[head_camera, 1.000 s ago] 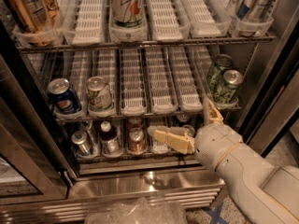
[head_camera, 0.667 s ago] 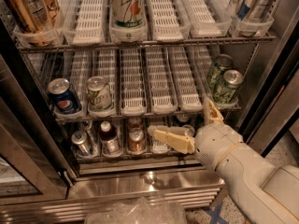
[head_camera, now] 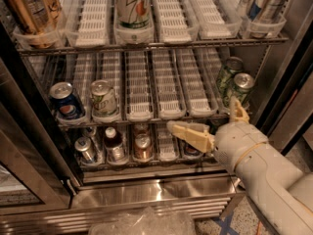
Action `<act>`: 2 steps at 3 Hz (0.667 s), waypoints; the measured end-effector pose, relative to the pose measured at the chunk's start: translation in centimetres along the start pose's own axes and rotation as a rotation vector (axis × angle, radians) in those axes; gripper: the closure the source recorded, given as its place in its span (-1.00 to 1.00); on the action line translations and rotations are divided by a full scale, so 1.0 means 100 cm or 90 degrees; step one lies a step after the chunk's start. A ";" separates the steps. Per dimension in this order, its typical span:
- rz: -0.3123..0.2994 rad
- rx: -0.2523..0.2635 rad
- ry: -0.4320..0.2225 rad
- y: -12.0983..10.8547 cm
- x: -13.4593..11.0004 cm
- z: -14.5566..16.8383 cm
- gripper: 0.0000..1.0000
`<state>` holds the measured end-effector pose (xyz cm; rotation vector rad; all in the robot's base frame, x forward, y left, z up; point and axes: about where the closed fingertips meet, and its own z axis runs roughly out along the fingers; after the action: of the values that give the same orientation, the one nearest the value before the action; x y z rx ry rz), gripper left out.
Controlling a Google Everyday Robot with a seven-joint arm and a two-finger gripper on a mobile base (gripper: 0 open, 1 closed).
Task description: Pick green can from middle shelf of fridge
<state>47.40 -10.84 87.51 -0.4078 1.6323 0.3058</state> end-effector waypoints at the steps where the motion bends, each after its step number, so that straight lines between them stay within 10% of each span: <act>1: 0.022 0.009 0.008 -0.002 0.004 0.001 -1.00; 2: 0.014 0.017 0.010 -0.006 0.003 -0.001 -1.00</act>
Offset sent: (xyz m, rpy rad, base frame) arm 0.0045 -0.0089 -0.0071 0.0014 0.0220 -0.0528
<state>47.54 -11.43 87.23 -0.3732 1.6561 0.2979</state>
